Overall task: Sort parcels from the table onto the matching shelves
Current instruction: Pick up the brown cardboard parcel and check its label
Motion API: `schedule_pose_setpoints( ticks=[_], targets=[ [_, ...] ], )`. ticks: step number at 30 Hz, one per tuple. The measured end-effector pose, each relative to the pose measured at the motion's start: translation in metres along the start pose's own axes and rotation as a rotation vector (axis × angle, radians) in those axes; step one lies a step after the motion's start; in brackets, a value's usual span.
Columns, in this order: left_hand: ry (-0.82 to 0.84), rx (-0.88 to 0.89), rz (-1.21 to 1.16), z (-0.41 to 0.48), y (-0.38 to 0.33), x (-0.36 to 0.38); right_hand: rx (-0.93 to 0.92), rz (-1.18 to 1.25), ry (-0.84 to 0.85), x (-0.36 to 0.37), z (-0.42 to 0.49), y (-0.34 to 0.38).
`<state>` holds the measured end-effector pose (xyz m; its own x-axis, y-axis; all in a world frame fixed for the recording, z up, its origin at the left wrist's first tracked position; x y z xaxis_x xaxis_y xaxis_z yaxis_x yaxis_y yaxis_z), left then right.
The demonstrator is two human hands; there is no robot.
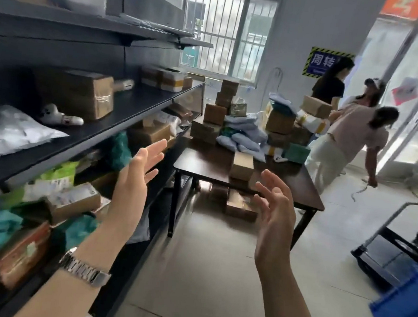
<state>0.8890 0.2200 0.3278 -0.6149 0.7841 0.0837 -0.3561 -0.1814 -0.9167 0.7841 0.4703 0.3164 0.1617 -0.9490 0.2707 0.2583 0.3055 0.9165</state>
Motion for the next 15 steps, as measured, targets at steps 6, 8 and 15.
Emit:
schedule_pose_setpoints(
  ticks=[6,8,15],
  targets=[
    [0.101,-0.048,-0.105,0.130,0.055,0.065,-0.020,-0.035,-0.161,-0.005,0.117,-0.029],
    [0.139,-0.059,-0.129,0.171,0.068,0.094,-0.042,-0.040,-0.204,-0.009,0.154,-0.036],
    [0.265,-0.091,-0.187,0.259,0.124,0.200,-0.045,-0.030,-0.300,-0.042,0.253,-0.079]
  ],
)
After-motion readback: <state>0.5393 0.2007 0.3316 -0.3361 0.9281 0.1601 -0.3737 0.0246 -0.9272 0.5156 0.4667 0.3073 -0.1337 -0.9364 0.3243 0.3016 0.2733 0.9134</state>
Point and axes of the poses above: each hand's wrist, its own z-axis towards the middle knuckle, its own x-axis out of the palm, y = z × x, the point moved 9 cm from there along z, towards the middle knuckle, and after that the axes turned 2 degrees about x, right-handed, at the moved point
